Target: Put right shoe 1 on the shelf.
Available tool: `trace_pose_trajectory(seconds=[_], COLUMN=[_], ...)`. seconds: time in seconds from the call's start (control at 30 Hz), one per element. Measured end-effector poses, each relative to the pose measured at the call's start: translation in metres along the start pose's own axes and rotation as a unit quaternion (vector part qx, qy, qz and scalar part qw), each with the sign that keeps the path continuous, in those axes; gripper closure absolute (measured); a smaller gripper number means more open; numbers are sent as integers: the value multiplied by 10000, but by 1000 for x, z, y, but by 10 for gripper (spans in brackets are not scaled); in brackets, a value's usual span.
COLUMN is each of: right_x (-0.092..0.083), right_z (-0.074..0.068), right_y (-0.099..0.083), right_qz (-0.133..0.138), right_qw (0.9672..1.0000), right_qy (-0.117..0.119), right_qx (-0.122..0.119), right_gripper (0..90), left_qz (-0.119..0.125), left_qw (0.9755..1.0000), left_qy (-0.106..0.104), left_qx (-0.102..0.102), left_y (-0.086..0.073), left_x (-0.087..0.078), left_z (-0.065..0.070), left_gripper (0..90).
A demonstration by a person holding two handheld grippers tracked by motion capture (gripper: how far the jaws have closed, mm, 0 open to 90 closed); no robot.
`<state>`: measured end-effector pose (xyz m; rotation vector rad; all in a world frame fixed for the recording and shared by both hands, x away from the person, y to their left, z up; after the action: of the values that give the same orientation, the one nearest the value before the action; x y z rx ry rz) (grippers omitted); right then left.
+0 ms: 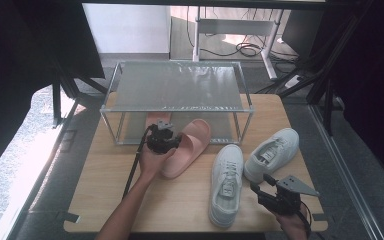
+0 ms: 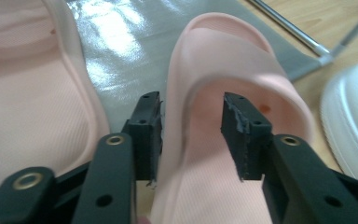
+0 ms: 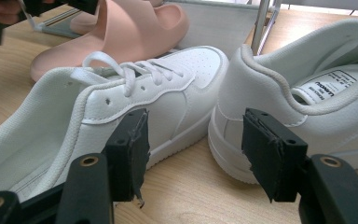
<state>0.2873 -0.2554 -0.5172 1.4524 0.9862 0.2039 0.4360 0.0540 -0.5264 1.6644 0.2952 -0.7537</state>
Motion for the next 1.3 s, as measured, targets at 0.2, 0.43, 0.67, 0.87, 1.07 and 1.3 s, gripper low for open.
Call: trace_pose_trajectory(seconds=[0.2, 0.43, 0.67, 0.87, 1.07, 1.3], right_x=[1, 3, 2, 1, 1, 1], right_z=[-2, -3, -2, 0, 0, 1], right_y=[1, 0, 0, -1, -1, -2], right_qz=[-5, -44, -24, -25, -26, -28], right_qw=[10000, 10000, 10000, 10000, 10000, 10000], right_qy=[6, 28, 21, 13, 15, 7], right_qx=[-19, -34, -21, 0, -1, 7], right_gripper=[411, 411, 410, 410, 410, 410], left_qz=[16, -97, -290, -427, -481, -487], left_qw=[9989, 9951, 9932, 9919, 9910, 9906], left_qy=[-440, -853, -815, -718, -620, -653], left_qx=[180, 491, 785, 958, 1083, 1098], left_y=[-14, -27, -31, -32, -26, -11], left_x=[-27, -32, -8, 7, 17, 29], left_z=[14, 56, 85, 91, 88, 86], left_gripper=[829, 882, 895, 900, 900, 900])
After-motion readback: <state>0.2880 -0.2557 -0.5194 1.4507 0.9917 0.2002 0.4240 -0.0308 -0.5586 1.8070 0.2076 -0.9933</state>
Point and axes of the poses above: each handheld gripper's, and its own axes: x roughly forward along the jaws, y roughly out of its top, z roughly to its right, the point moved 8 cm from there along x, roughly forward along the jaws, and after that the axes turned 15 degrees about y, right-handed, at the moved point
